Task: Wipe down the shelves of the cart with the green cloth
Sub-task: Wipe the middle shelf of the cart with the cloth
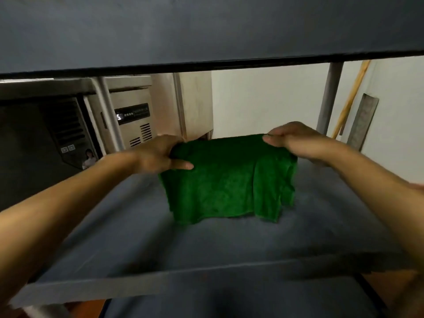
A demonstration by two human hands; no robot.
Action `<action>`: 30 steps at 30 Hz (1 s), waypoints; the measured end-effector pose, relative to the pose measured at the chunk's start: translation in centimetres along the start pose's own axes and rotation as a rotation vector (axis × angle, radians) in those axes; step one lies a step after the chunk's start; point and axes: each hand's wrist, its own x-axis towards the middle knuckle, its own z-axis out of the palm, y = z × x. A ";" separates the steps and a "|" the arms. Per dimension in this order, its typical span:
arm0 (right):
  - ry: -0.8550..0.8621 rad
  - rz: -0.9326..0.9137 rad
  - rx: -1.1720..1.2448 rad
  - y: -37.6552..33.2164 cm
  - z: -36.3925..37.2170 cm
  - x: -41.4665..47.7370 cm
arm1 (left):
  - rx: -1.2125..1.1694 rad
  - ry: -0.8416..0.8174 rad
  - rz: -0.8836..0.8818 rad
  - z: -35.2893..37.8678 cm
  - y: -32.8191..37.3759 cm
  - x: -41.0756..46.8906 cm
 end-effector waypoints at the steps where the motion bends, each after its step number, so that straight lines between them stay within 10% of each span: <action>1: 0.038 0.014 0.008 0.5 -0.6 1.3 | 0.019 0.026 -0.008 0.0 0.2 1.9; 11: 0.578 -0.001 -0.221 7.4 -1.7 10.1 | 0.423 0.399 -0.029 4.5 2.2 16.8; 19: -0.090 0.120 -0.401 18.2 2.9 7.9 | 0.381 -0.129 -0.036 14.0 -1.9 17.6; 30: -0.051 0.092 -0.489 16.6 4.1 5.7 | 0.328 -0.045 0.019 13.8 -0.9 14.0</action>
